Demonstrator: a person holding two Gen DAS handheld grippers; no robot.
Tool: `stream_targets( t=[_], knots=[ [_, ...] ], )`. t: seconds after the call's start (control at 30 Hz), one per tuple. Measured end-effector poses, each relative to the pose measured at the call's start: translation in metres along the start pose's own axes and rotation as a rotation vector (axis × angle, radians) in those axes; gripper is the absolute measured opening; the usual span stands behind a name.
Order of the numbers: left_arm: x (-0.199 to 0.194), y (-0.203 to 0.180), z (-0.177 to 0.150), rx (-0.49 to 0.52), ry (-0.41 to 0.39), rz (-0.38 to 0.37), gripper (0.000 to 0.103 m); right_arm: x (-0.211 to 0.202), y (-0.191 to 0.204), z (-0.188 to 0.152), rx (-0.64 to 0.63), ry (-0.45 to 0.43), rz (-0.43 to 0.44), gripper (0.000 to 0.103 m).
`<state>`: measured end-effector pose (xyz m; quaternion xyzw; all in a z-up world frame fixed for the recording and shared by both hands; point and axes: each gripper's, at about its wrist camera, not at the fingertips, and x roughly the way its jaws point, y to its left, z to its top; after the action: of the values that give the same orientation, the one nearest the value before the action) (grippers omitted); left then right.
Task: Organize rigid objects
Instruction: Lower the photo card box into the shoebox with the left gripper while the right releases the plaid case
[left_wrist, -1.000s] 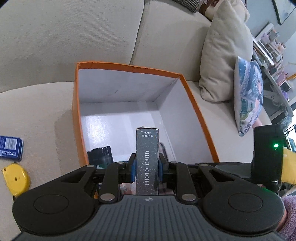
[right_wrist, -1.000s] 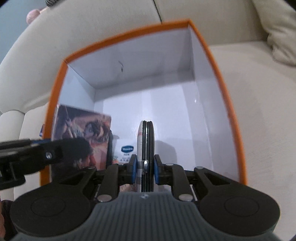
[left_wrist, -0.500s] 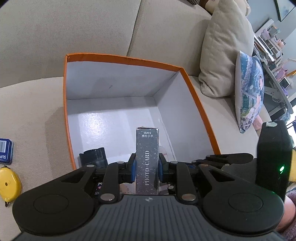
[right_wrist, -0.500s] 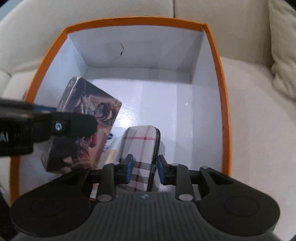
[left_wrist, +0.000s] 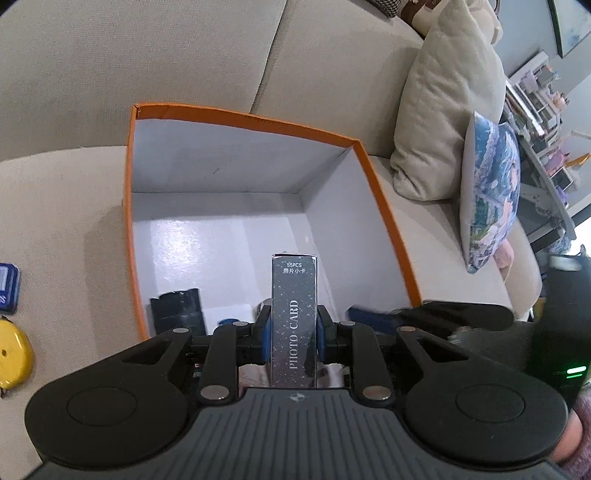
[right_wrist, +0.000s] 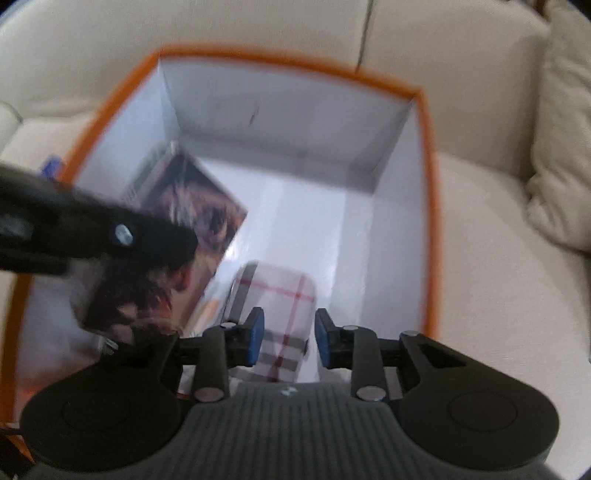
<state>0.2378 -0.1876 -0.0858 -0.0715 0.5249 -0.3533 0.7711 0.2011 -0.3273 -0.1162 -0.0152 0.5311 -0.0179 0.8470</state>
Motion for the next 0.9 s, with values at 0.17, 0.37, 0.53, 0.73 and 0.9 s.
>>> stream_targets(
  t=[0.17, 0.37, 0.53, 0.73, 0.9],
  knots=[
    [0.020, -0.010, -0.003, -0.043, 0.027, -0.061, 0.025, -0.047, -0.022, -0.002, 0.111, -0.168, -0.115, 0.028],
    [0.065, -0.019, -0.007, -0.120, 0.096, -0.113, 0.025, -0.062, -0.045, -0.011, 0.203, -0.226, -0.150, 0.027],
    [0.092, -0.021, -0.009, -0.161, 0.156, -0.106, 0.025, -0.049, -0.051, -0.015, 0.230, -0.210, -0.180, 0.027],
    [0.103, -0.021, -0.013, -0.161, 0.207, -0.066, 0.029, -0.042, -0.050, -0.015, 0.234, -0.206, -0.175, 0.027],
    [0.087, -0.028, -0.011, -0.101, 0.184, -0.016, 0.040, -0.044, -0.051, -0.018, 0.240, -0.206, -0.174, 0.027]
  ],
)
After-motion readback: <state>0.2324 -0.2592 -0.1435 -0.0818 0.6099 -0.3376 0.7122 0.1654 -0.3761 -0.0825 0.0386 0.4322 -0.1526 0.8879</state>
